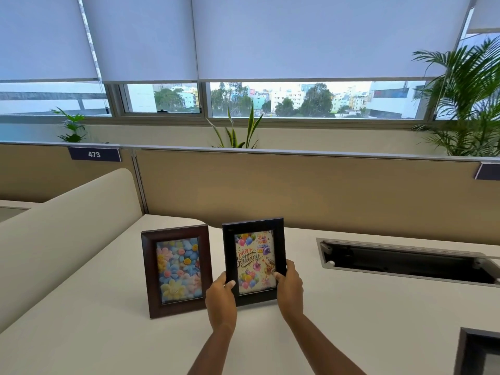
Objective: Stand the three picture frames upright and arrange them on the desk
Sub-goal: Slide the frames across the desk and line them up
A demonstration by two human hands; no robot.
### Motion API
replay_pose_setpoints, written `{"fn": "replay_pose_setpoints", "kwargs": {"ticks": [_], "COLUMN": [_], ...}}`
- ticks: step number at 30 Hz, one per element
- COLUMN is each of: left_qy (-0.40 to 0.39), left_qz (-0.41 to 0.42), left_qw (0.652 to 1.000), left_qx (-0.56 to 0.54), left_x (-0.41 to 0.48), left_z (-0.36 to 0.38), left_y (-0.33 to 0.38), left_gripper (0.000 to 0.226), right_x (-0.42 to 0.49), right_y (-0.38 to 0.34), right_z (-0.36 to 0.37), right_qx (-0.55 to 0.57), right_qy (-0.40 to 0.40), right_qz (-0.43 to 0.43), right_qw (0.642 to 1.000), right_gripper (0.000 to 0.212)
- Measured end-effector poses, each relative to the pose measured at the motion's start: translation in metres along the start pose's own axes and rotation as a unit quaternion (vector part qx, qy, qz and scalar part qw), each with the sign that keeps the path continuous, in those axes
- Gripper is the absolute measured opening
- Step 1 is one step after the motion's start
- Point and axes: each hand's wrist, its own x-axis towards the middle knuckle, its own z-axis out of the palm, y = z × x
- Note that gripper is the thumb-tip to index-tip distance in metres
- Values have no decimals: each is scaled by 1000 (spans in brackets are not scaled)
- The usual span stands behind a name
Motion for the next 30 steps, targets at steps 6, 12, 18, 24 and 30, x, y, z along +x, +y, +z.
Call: {"fn": "replay_pose_setpoints", "kwargs": {"ticks": [6,12,18,24,30], "left_qy": [-1,6,14,19,25], "left_qz": [-9,-15,-14,-7,-5], "left_qw": [1000,999,999,998,998], "left_qx": [11,29,48,59,66], "left_x": [3,7,12,15,16], "left_z": [4,8,9,12,13], "left_y": [-3,-4,-3,-3,-2], "left_gripper": [38,38,37,34,34], "right_x": [7,10,13,15,15], "right_y": [3,7,5,4,4], "right_z": [4,8,11,12,13], "right_qx": [-20,-20,-40,-71,-72], "right_qy": [-9,-17,-37,-44,-47], "right_qz": [-1,6,5,3,-2], "right_qw": [1000,1000,999,996,996], "right_gripper": [34,35,39,40,38]}}
